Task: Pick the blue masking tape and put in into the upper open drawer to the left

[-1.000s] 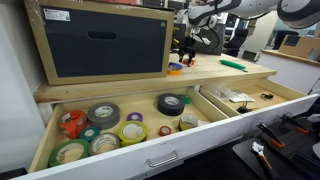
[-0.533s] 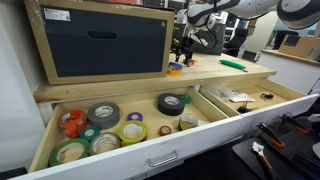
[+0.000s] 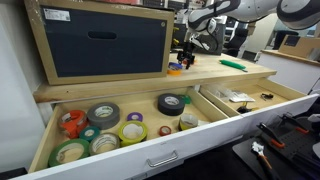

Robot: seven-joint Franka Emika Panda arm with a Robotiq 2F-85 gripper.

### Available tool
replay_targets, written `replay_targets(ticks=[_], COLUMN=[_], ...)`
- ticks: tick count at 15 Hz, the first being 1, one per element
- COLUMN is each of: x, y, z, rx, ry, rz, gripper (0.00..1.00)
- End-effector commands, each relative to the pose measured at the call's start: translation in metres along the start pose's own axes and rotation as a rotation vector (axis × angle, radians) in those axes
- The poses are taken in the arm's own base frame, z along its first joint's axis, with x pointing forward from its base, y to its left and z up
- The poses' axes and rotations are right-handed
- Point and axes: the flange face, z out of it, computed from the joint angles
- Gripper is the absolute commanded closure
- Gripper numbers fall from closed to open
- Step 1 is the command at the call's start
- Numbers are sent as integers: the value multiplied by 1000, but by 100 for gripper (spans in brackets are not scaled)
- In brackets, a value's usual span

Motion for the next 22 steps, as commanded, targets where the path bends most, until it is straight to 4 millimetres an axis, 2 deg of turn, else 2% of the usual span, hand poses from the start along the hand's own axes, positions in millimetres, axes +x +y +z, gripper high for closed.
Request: replay_targets(ticks=[1,8,12,15,18,20,22], x=[-5,-6,-20,-39,-65,-84,-102], y=[-2,-14,-31,-43,-57,-68,-81], z=[-1,-5,-35,-73,-103,-116,-117], rx=[24,46,-7,-42,-73,-107,-159], ry=[-16,-15,-17,-35,-87,-132,-183], rz=[21,0,-122,-235,-345,-424,-509], gripper=[47,100,97,97,97,97,97])
